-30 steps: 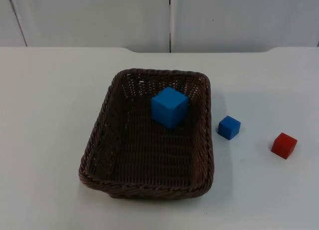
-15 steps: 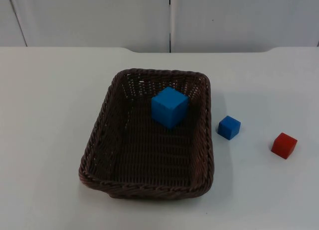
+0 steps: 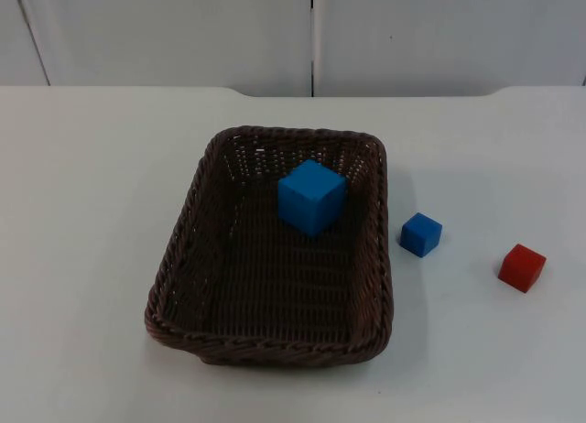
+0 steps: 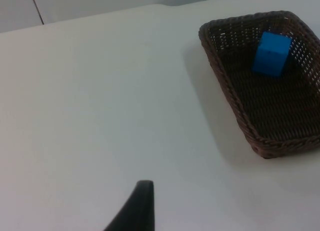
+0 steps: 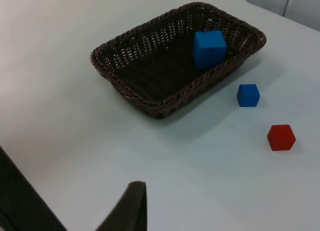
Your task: Pick up the basket with the left hand and place the largest block into the basket with the right hand.
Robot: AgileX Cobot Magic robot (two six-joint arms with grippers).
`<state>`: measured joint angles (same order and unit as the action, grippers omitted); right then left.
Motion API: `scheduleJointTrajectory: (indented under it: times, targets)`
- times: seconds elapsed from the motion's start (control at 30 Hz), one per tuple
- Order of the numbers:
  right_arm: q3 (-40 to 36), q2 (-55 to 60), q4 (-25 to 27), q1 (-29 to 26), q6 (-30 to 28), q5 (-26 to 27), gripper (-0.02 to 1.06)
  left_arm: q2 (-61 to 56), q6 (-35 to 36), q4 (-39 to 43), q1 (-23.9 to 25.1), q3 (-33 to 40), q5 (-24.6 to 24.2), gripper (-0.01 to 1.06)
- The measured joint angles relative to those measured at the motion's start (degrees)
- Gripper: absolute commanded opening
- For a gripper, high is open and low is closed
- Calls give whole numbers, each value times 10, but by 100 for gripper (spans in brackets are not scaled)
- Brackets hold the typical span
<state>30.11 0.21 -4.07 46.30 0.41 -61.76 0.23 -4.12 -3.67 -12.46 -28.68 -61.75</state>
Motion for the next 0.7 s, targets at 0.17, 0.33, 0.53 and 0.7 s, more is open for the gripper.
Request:
scheduleJointTrajectory:
  times: [0.17,0.33,0.53,0.7]
  targets:
    - [0,0,0,0,0,0,105,0,0,0,0,0,0,105]
    - [0,0,0,0,0,0,105,0,0,0,4,0,0,105]
    - [0,0,0,0,0,0,105,0,0,1,48,0,0,105]
    - [0,0,0,0,0,0,105,0,0,1,87,0,0,105]
